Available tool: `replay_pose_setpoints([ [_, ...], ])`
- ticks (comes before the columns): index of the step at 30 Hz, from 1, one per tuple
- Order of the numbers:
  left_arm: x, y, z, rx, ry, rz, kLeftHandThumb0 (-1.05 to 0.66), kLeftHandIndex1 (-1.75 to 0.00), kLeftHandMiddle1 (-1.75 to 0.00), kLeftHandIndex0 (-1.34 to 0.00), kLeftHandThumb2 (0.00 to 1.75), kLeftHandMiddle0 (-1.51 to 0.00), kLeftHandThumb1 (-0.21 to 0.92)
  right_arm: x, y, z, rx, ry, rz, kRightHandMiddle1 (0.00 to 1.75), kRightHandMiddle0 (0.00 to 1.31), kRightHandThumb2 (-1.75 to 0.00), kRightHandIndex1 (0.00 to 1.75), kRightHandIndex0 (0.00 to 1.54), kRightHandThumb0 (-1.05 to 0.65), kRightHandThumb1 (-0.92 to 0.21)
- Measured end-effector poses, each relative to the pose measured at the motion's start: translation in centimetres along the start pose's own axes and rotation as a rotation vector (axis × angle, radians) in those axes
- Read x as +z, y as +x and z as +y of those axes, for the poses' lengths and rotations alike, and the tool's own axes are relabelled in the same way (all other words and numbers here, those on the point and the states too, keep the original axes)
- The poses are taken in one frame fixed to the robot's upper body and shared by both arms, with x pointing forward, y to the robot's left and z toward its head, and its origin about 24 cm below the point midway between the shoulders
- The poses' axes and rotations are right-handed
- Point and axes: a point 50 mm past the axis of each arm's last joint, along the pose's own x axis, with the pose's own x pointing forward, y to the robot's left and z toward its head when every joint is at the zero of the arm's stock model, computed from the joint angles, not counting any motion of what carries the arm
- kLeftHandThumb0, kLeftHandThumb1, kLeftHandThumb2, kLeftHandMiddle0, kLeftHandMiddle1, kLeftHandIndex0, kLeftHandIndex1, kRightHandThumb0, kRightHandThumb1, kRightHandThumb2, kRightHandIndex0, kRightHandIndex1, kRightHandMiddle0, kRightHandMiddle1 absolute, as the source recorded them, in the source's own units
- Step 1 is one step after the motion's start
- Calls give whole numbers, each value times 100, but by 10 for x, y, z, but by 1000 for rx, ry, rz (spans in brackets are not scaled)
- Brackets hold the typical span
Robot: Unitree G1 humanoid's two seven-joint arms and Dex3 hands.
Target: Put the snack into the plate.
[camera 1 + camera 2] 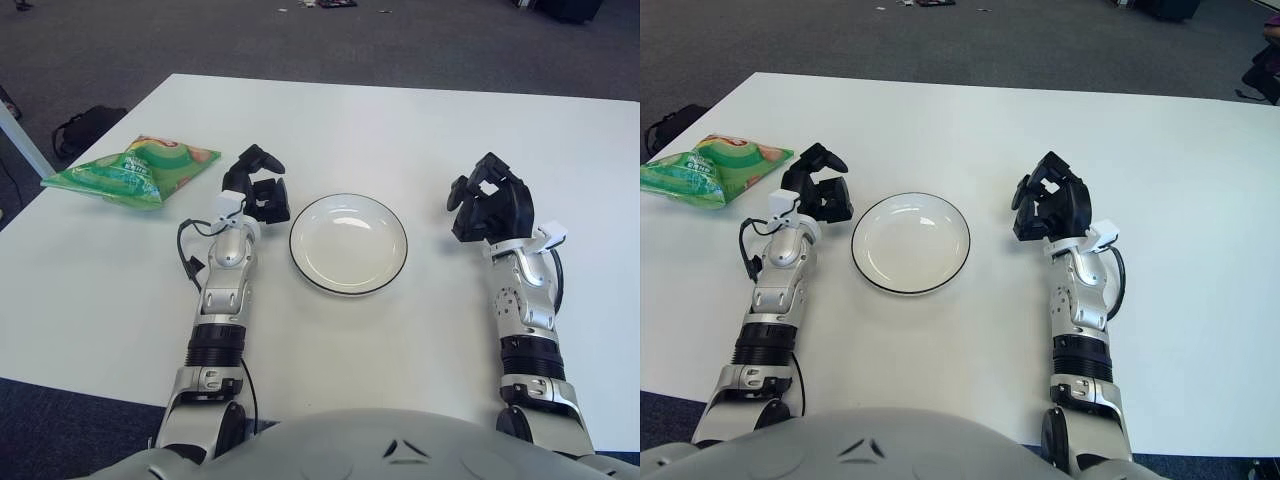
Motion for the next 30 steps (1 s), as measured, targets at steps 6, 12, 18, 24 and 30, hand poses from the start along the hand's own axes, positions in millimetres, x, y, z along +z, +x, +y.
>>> replay_pose_setpoints([
  [6, -1, 0, 1, 6, -4, 2, -53, -175, -175, -71, 146, -138, 20, 0, 0, 0, 2, 1, 1, 175, 70, -175, 167, 92, -1, 9],
  [12, -1, 0, 4, 20, -25, 5, -53, -175, -175, -72, 146, -137, 20, -1, 0, 0, 3, 1, 2, 175, 70, -175, 166, 93, -1, 9],
  [18, -1, 0, 5, 22, -31, 4, -54, -175, -175, -72, 147, -137, 20, -1, 0, 0, 5, 2, 2, 175, 71, -175, 165, 94, -1, 10],
  [24, -2, 0, 5, 25, -37, -3, -54, -175, -175, -72, 147, -138, 19, -1, 0, 0, 7, 3, 1, 175, 71, -175, 165, 93, -1, 9],
  [30, 3, -1, 7, 34, -13, -46, -54, -175, -175, -72, 148, -139, 19, -1, 1, 1, 14, 4, 1, 175, 70, -175, 167, 92, -1, 9],
])
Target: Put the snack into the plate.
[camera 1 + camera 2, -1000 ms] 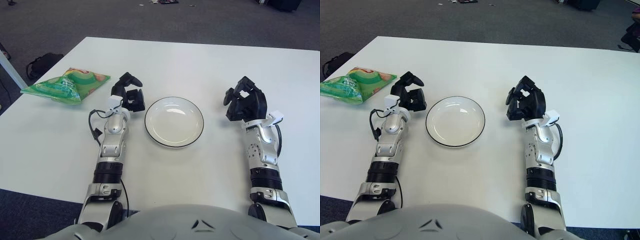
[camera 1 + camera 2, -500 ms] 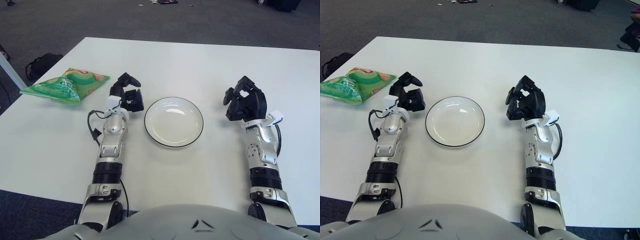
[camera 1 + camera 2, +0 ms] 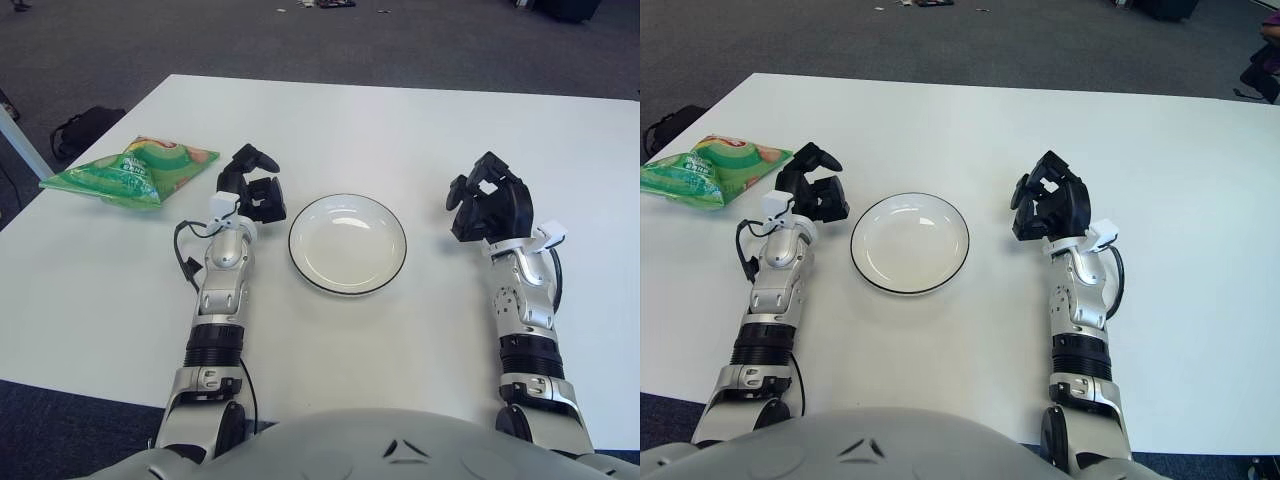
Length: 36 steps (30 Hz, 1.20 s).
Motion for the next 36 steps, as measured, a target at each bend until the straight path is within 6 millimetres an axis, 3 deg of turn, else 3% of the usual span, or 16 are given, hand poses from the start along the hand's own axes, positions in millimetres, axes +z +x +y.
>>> replay_pose_setpoints([
  [8, 12, -1, 7, 27, 101, -71, -54, -175, -175, -73, 148, -139, 18, 0, 0, 1, 6, 4, -2, 175, 70, -175, 170, 90, -1, 8],
  [18, 43, -7, 21, 108, 229, -125, -54, -175, -175, -72, 147, -133, 19, 1, 0, -2, -3, 1, 1, 175, 70, -175, 169, 91, -1, 8],
  [36, 70, -9, 44, 405, 710, -269, -58, -175, -175, -79, 157, -133, 12, -2, -1, -6, -17, 7, 33, 175, 70, -175, 167, 92, -1, 9],
])
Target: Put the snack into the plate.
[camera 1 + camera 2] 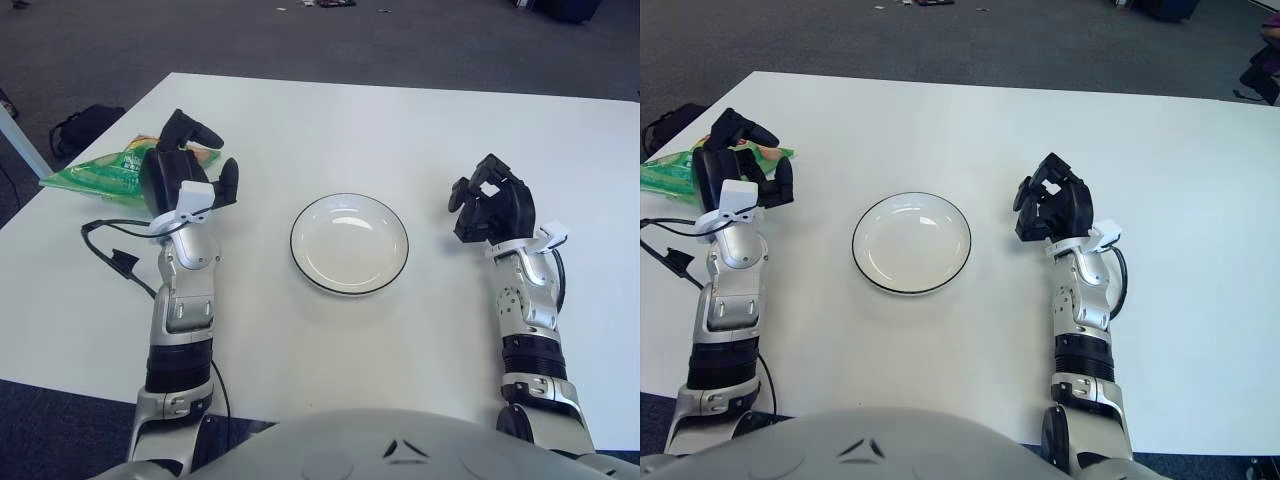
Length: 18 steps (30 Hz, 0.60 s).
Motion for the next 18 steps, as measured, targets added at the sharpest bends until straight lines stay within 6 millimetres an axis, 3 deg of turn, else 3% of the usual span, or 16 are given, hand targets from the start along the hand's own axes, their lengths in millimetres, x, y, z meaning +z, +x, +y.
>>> replay_pose_setpoints([
  [11, -1, 30, 3, 75, 254, -64, -61, -175, -175, -84, 164, -138, 6, -2, -1, -1, -3, 10, 26, 175, 70, -175, 168, 92, -1, 8],
  [18, -4, 44, 14, 117, 429, -74, -57, -175, -175, -77, 155, -137, 13, -2, -1, -2, -5, 14, 28, 175, 70, -175, 169, 91, -1, 8],
])
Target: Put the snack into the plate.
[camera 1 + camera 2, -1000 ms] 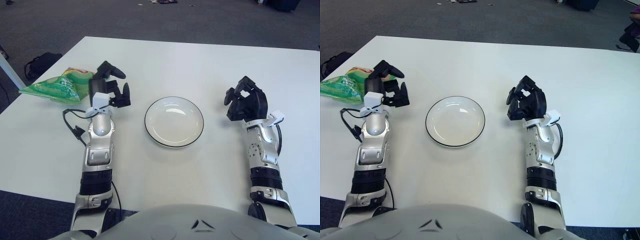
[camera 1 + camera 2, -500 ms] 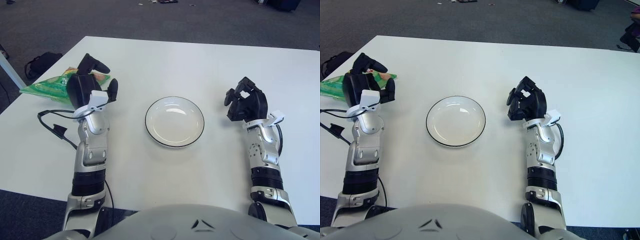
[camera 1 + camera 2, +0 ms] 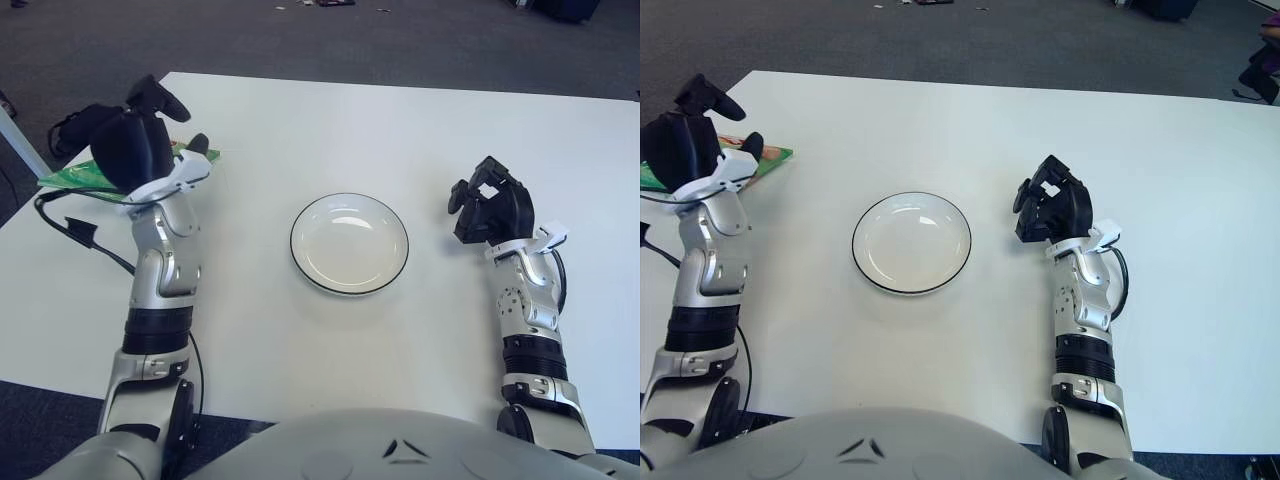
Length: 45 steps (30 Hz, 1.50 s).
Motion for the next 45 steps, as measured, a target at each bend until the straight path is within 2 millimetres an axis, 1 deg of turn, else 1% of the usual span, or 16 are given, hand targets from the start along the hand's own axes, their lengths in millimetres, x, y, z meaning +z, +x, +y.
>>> replay_pose_setpoints([
  [1, -1, 2, 0, 2, 27, 2, -56, -175, -175, -76, 153, -135, 15, 0, 0, 0, -1, 0, 0, 175, 70, -175, 169, 91, -1, 8],
  [4, -4, 6, 1, 6, 94, 4, -52, -175, -175, -69, 143, -115, 22, 0, -1, -1, -2, 0, 3, 175, 70, -175, 169, 91, -1, 8],
  [5, -4, 6, 1, 7, 109, 4, -51, -175, -175, -66, 140, -106, 25, 0, -1, -1, -1, -1, 3, 175, 70, -175, 169, 91, -1, 8],
  [7, -3, 8, 1, 0, 133, 1, -47, -175, -175, -56, 123, -75, 38, 0, -1, -2, 2, -2, 6, 175, 70, -175, 169, 91, -1, 8],
  [8, -3, 8, 0, -9, 143, -2, -46, -175, -173, -53, 119, -67, 42, 0, -1, -2, 3, -2, 7, 175, 70, -175, 169, 91, -1, 8],
  [9, -3, 9, -1, -22, 150, -6, -44, -175, -169, -47, 109, -55, 49, 0, -1, -2, 4, -2, 7, 175, 70, -175, 169, 91, -1, 8],
  [11, -4, 11, -4, -55, 162, -16, -41, -175, -162, -40, 97, -40, 59, -1, -1, -2, 4, -2, 10, 175, 70, -175, 169, 91, -1, 8],
  [15, -12, 20, -11, -126, 174, -40, -37, -175, -133, -26, 67, -24, 81, -2, -2, -2, 5, -1, 16, 175, 70, -175, 169, 91, -1, 8],
  [17, -17, 25, -13, -162, 185, -50, -36, -175, -122, -22, 58, -16, 87, -1, -1, -2, 7, -1, 16, 175, 70, -175, 169, 91, -1, 8],
  [19, -21, 30, -14, -185, 194, -58, -36, -175, -118, -20, 55, -12, 90, -2, -1, -3, 7, -2, 17, 175, 70, -175, 168, 91, -1, 8],
  [20, -24, 32, -15, -194, 204, -62, -41, -168, -115, -16, 60, -11, 87, -1, -1, -3, 7, -2, 17, 175, 70, -175, 168, 91, -1, 8],
  [22, -28, 34, -15, -212, 218, -66, -55, -149, -109, -7, 81, -5, 77, -1, -1, -3, 7, -3, 17, 175, 70, -175, 168, 92, -1, 8],
  [25, -32, 36, -19, -250, 245, -70, -63, -137, -102, -2, 90, -2, 73, -2, -2, -4, 6, -4, 18, 175, 70, -175, 168, 92, -1, 8],
  [31, -41, 39, -31, -323, 308, -79, -72, -116, -80, 0, 80, 0, 82, -3, -2, -5, 1, -5, 25, 175, 70, -175, 168, 92, -1, 8],
  [37, -58, 44, -48, -375, 362, -63, -83, -105, -67, 0, 70, 0, 91, -2, -1, -5, 6, -9, 21, 175, 70, -175, 168, 92, -1, 8],
  [45, -81, 44, -67, -451, 438, -21, -99, -83, -39, 0, 79, 0, 92, -2, 0, -5, 7, -7, 22, 175, 70, -175, 168, 92, -1, 8],
])
